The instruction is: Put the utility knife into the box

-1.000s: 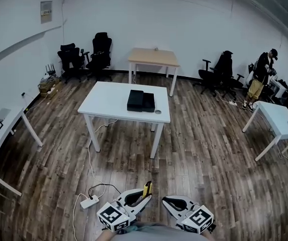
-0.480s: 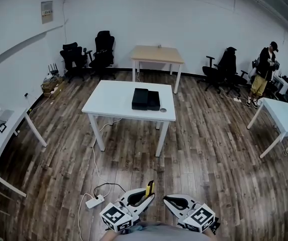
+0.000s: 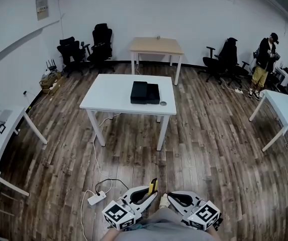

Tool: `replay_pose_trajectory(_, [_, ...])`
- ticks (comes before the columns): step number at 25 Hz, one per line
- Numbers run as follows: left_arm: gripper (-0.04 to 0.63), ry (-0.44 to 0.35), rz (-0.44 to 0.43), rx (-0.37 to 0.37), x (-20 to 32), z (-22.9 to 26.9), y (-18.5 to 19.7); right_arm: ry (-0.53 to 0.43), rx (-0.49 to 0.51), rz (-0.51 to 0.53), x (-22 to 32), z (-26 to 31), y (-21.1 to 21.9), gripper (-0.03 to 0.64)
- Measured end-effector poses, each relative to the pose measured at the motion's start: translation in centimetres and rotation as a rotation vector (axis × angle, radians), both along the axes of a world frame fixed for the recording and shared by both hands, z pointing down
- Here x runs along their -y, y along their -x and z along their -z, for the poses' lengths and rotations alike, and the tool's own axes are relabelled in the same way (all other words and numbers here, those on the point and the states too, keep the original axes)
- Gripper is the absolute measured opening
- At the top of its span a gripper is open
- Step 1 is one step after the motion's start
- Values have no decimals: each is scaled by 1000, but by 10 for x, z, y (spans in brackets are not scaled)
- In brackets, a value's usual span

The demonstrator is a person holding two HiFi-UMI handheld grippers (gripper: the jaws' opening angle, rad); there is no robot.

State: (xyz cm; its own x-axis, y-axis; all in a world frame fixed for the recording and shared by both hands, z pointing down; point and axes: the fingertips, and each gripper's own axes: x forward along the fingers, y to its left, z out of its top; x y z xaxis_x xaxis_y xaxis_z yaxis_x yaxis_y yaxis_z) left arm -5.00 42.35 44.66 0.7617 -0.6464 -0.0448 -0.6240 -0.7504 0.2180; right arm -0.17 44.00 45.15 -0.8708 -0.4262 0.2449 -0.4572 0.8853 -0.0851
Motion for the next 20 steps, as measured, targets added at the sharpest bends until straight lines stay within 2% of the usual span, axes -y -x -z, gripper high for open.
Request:
replay_pose_trajectory(8, [84,23,30,8,61,-1,1,-24,36,45,70,9,9,31])
replay_pose_trajectory(15, [84,22,-13,15,137,7,-28,-39,165,-17,154,29,-28,31])
replay_pose_trajectory(20, [84,16,-15,8,189,26,-46,-38,163,-17,207,45,-49,31])
